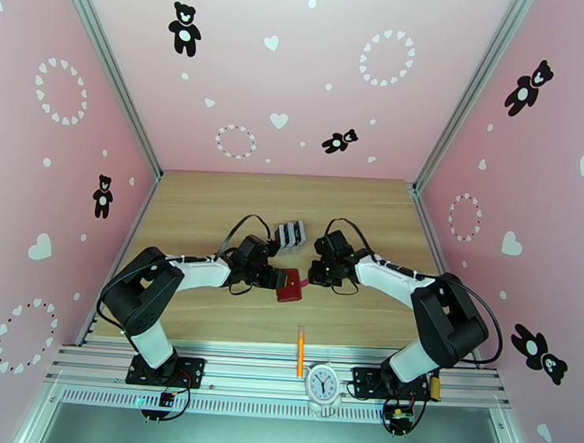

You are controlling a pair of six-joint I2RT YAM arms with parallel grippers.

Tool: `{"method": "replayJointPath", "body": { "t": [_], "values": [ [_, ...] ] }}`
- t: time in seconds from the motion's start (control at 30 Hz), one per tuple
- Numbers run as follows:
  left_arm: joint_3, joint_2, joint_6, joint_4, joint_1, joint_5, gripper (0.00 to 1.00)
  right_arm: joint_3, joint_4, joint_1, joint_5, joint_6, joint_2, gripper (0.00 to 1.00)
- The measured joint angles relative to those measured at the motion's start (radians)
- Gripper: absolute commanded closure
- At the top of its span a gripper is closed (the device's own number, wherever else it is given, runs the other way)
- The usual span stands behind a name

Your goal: Put the credit cards into the card holder

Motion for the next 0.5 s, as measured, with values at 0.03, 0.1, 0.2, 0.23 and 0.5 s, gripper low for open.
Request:
{"method": "replayJointPath", "body": {
  "t": [0.03,0.1,0.2,0.23,0.5],
  "values": [
    [0.0,0.001,0.0,0.0,0.0,0.0,0.48,-0.002,0.006,0.0,-0.009,0.001,-0.006,0.97],
    [0.002,0.002,0.0,-0.002,0.0,0.0,0.48,-0.007,0.016,0.0,-0.024,0.004,-0.019,0.98],
    [0.01,0.005,0.0,-0.011,0.0,0.0,0.48,-0.009,0.025,0.005,-0.044,0.004,-0.04,0.99],
    [0.018,0.008,0.0,-0.021,0.0,-0.002,0.48,-0.009,0.027,0.01,-0.048,0.004,-0.046,0.99],
    [0.027,0.015,0.0,-0.031,0.0,-0.003,0.49,0.032,0.017,0.085,-0.053,0.002,-0.032,1.0]
  ]
}}
